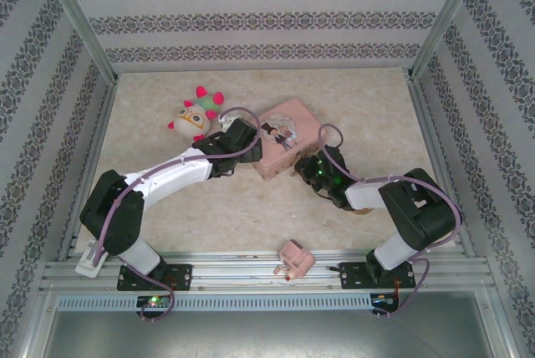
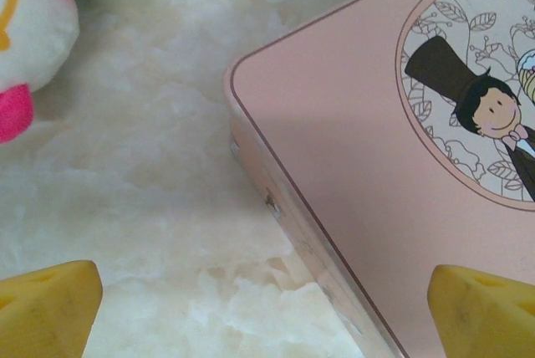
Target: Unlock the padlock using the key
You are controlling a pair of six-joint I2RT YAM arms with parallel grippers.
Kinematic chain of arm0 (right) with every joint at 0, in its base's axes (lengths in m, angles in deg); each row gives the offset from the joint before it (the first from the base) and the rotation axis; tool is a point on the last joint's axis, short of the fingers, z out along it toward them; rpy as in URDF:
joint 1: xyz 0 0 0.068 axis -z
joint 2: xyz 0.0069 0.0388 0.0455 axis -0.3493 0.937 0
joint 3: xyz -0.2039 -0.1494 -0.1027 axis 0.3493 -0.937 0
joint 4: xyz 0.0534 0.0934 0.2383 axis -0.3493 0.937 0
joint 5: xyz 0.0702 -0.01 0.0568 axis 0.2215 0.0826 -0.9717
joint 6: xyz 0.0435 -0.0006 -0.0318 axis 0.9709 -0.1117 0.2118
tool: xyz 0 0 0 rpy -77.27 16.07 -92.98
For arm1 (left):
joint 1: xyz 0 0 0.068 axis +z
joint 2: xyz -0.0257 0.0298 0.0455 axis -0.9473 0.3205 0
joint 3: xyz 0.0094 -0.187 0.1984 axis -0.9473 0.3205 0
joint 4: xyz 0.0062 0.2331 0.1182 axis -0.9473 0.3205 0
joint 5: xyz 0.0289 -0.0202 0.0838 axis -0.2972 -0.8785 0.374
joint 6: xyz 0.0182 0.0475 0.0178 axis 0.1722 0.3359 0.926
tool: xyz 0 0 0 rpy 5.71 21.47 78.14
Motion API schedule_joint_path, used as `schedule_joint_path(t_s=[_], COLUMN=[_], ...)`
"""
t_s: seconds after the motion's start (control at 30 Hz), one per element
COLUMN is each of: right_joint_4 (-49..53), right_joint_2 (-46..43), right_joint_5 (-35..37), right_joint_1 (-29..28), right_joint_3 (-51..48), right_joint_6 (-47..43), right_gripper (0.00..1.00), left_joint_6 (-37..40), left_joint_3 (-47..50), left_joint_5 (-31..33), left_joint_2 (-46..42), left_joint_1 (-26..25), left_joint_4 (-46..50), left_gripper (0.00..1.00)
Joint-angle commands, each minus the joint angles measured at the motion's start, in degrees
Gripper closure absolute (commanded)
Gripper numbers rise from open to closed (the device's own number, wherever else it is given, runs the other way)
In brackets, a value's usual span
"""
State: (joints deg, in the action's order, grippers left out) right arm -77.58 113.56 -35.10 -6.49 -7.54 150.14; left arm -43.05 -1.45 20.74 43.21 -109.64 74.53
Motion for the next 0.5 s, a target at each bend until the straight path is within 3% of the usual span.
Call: schedule_joint_path(t_s=[0.0, 0.27, 0.47], right_joint_4=[-0.19, -0.48, -0.82], right_joint_2=[-1.16, -2.99, -3.31], right_joint_5=[2.04, 5.16, 6.88], right_joint_1=[-1.15, -4.11, -6.21], right_joint_3=[-1.87, -4.15, -4.92], right_joint_6=[1.95, 4.74, 6.24], right_gripper=[1.0, 1.0, 1.0], left_joint_6=[-2.2, -2.63, -1.72], left_joint_3=[0.97, 2.69, 1.47], left_joint_5=[-2.12, -4.21, -3.27], left_joint_2=[0.32, 1.86, 4.24], left_joint_1=[-0.79, -0.79, -0.13], left_joint_4=[1.23, -2.78, -3.22], left_gripper=[0.04, 0.29, 0.34])
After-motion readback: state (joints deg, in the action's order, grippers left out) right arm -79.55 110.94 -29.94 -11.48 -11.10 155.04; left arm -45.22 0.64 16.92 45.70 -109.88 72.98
